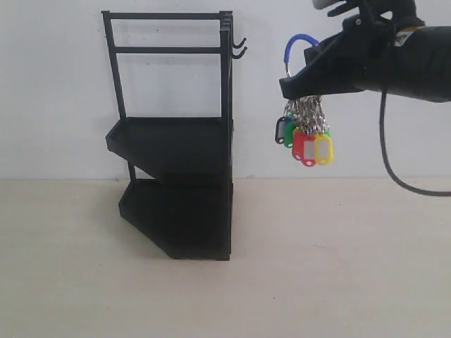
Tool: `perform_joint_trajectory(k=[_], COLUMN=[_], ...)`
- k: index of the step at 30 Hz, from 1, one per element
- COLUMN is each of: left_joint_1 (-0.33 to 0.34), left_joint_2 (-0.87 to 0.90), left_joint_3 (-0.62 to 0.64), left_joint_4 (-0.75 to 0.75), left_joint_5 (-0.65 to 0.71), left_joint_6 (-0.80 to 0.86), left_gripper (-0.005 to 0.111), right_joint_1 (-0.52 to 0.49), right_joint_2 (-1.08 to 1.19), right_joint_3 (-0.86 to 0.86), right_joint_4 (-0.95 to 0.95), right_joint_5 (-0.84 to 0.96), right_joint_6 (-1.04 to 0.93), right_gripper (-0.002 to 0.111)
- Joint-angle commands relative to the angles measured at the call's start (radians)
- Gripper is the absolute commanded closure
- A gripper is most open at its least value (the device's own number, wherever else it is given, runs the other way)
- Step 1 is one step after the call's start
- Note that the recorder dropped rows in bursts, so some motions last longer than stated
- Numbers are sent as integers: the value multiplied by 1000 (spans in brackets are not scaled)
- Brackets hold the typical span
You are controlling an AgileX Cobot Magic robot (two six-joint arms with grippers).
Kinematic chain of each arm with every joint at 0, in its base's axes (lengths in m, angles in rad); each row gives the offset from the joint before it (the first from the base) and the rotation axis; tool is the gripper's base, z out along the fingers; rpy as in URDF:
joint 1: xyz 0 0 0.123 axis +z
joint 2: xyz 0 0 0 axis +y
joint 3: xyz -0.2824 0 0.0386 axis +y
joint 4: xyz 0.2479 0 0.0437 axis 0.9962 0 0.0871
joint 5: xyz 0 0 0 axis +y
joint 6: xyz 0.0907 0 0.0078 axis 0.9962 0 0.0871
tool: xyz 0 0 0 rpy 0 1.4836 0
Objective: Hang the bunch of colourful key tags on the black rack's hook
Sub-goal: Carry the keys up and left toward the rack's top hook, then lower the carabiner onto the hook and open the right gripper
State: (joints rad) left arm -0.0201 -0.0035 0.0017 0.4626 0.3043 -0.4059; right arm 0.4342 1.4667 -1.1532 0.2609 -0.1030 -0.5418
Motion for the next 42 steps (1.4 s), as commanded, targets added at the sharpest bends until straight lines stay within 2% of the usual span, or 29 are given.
perform_joint_trajectory(k=[1,8,15,24,42], left_joint_1=[-1,-1,-1,-1,-1], left_joint_2=[4,4,4,4,4], left_joint_3=[-2,-2,-2,-2,-2], left_joint_4=[0,0,0,0,0], left_joint_5=[-10,-10,-10,-10,-10], left_joint_6=[-6,-6,-6,-6,-6], left_gripper=[102,102,102,102,102], right_joint_1=[-7,-7,-3,65,65], right_joint_2=[83,250,268,268,270], right_joint_3=[-122,-279,-285,-285,-285], right_joint_4=[-5,-5,-5,-9,-9], right_joint_5=[-23,-33,-62,-90,13], right_joint_6=[-28,-28,-9,-33,-47], right_gripper=[109,109,109,109,109])
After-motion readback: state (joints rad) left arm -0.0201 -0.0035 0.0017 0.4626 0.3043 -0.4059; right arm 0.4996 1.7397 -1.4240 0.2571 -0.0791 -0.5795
